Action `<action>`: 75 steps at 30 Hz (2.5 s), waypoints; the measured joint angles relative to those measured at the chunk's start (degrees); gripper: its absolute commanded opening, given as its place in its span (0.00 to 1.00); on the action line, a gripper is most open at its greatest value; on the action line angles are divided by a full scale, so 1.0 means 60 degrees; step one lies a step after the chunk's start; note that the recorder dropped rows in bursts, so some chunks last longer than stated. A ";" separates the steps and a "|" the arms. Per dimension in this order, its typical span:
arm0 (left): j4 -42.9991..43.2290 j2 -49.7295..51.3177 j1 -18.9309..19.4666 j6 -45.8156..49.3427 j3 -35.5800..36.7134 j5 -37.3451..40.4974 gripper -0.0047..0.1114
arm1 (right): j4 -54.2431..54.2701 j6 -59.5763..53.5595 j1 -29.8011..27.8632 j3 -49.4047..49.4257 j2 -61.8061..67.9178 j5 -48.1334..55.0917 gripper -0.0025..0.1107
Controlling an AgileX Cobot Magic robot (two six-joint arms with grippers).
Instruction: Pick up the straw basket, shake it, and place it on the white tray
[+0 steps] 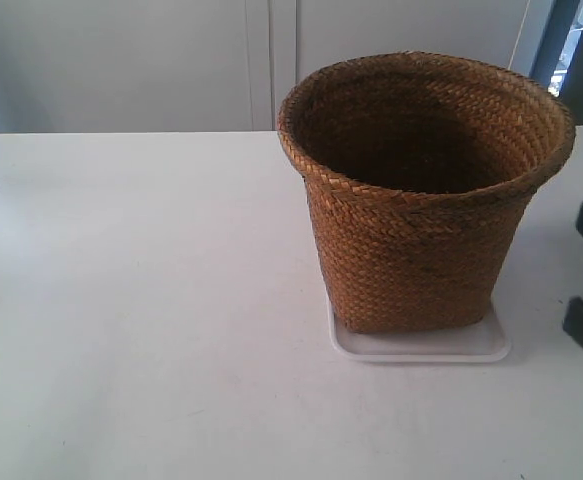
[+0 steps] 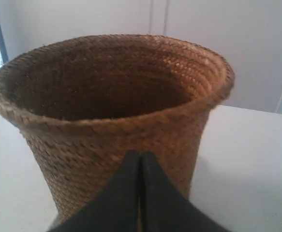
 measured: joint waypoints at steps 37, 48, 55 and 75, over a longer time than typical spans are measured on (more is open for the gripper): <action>0.0000 0.0000 0.0000 0.0000 0.0000 0.0000 0.04 | -0.0002 0.0413 -0.2071 0.2724 -0.5343 0.1263 0.02; 0.0000 0.0000 0.0000 0.0000 0.0000 0.0000 0.04 | -0.0002 0.0413 -0.2071 0.2724 -0.5343 0.1263 0.02; 0.0000 0.0000 0.0000 0.0000 0.0000 0.0000 0.04 | -0.0002 0.0413 -0.2071 0.2724 -0.5343 0.1263 0.02; 0.0000 0.0000 0.0000 0.0000 0.0000 0.0000 0.04 | -0.0002 0.0413 -0.2071 0.2724 -0.5343 0.1263 0.02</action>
